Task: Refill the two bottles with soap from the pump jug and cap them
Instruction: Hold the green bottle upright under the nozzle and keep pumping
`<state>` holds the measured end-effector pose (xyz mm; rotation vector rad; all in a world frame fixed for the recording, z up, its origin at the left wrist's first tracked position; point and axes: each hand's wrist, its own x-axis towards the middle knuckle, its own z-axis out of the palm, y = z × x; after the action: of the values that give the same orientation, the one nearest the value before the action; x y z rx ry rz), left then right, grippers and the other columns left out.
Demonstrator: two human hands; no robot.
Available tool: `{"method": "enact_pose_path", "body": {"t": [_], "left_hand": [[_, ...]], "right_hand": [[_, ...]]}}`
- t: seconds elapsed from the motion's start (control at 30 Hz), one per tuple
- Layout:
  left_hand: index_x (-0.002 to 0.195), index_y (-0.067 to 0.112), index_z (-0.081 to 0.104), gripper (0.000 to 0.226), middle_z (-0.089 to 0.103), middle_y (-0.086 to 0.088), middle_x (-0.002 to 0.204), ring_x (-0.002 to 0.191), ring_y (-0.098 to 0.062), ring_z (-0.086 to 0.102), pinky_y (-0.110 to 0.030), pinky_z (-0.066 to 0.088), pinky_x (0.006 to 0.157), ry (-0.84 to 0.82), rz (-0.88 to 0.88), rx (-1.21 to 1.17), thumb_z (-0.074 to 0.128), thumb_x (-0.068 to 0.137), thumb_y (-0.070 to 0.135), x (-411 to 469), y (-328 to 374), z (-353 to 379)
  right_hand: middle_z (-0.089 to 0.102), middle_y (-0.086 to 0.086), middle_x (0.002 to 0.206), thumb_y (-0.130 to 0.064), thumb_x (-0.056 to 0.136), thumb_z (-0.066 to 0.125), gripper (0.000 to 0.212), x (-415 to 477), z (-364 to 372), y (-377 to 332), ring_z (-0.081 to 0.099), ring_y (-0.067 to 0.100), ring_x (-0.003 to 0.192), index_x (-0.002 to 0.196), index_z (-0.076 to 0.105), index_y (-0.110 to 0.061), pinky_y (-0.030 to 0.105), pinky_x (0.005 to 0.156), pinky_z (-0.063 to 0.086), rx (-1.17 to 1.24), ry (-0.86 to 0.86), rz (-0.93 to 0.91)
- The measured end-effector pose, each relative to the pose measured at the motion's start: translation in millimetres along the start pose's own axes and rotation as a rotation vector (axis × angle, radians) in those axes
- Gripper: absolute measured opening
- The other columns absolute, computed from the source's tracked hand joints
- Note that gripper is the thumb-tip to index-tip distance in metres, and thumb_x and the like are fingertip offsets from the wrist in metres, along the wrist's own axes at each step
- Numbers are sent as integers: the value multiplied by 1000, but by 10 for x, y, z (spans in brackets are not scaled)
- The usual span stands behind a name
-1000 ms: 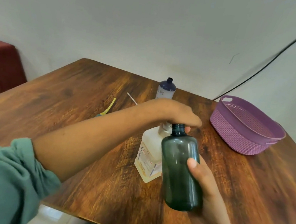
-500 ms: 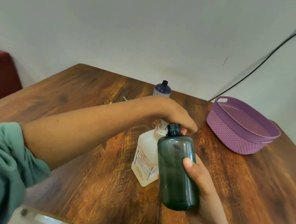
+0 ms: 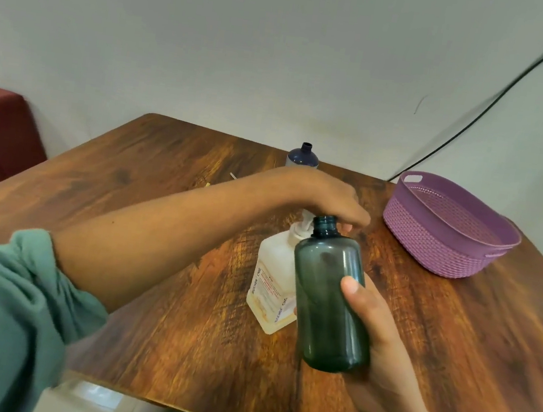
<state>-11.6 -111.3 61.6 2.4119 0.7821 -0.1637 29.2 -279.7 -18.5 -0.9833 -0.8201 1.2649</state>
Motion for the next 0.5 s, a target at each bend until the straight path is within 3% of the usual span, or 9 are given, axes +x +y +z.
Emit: {"method": "enact_pose_path", "body": {"t": [0.1,0.17,0.27,0.37,0.5], "left_hand": [[101,12,63,28,62,8,78,73,-12,55,-19,46,63,-45,-9,-134,44,92,31,-37,-23,59],[104,12,62,29,62,6,80,71,-12,52,-19,44,55,-37,-29,-84,45,91,33,-17,-25,52],[96,11,60,27,59,0,82,70,-13,49,-25,42,65,-120,-13,5,44,92,33,15,3,5],[98,12,56,26,52,3,78,70,-12,45,-23,36,64,-110,1,149,41,95,33,17,54,-31],[100,12,59,27,57,9,77,81,-16,52,-31,45,81,-15,-4,-28,42,95,32,14,15,35]], "right_hand": [[69,12,109,-55,41,86,85,16,16,53,69,22,89,115,63,-19,29,65,55,-9,8,8],[70,11,107,-55,41,86,79,37,33,77,69,21,88,110,67,-20,29,64,55,31,20,-6],[72,9,101,-55,39,87,68,48,38,71,70,19,83,99,73,-25,29,62,55,50,12,-31],[70,13,103,-53,36,88,80,33,16,62,69,21,82,105,69,-20,31,61,55,60,17,-13],[69,14,108,-54,40,87,83,53,-7,56,69,23,87,111,65,-18,32,64,56,34,18,3]]}}
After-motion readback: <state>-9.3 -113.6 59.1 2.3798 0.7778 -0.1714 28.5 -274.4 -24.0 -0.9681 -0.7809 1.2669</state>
